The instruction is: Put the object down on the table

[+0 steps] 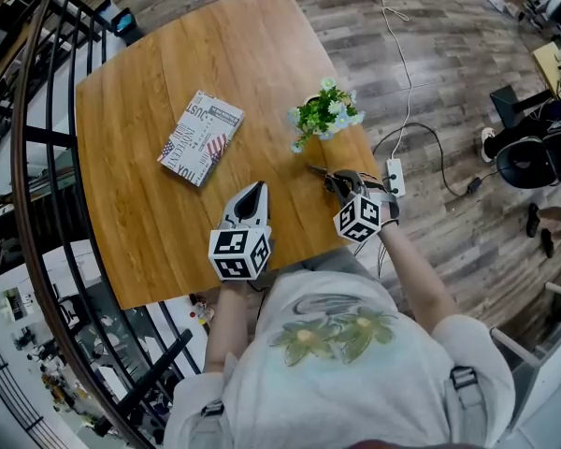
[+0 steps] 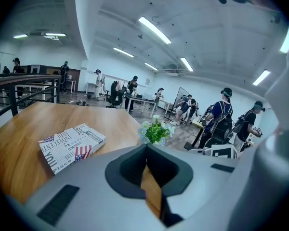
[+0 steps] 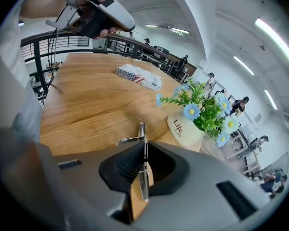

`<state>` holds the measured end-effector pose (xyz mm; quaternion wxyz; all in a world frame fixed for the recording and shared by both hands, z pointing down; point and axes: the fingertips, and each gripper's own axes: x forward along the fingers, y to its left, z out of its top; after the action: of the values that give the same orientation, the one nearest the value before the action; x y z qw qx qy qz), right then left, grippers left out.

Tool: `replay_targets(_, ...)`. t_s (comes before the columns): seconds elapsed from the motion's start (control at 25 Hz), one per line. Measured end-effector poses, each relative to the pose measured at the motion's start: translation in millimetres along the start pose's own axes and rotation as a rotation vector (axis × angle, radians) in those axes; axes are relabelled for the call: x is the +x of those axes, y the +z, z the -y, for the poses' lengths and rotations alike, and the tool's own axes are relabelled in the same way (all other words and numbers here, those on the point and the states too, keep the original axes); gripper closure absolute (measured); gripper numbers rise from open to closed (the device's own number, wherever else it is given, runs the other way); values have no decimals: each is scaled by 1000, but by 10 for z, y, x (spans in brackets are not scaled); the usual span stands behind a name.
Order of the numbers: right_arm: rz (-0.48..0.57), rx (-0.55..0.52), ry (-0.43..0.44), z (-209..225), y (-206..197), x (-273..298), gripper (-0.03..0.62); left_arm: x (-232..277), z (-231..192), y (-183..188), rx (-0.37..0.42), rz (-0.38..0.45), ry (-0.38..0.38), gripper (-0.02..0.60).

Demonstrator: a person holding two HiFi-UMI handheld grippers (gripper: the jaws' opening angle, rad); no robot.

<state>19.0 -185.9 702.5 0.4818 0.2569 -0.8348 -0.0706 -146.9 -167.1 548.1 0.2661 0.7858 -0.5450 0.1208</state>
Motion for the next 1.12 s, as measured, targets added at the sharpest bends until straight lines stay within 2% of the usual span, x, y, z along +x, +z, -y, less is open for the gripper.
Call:
replay_targets(0.88, -16, -9, 62, -287, -120, 95, 519, 28, 99, -81, 5, -14, -7, 566)
replay_targets(1.12, 0, 30, 62, -273, -119, 115, 516, 33, 103, -102, 5, -16, -6, 566)
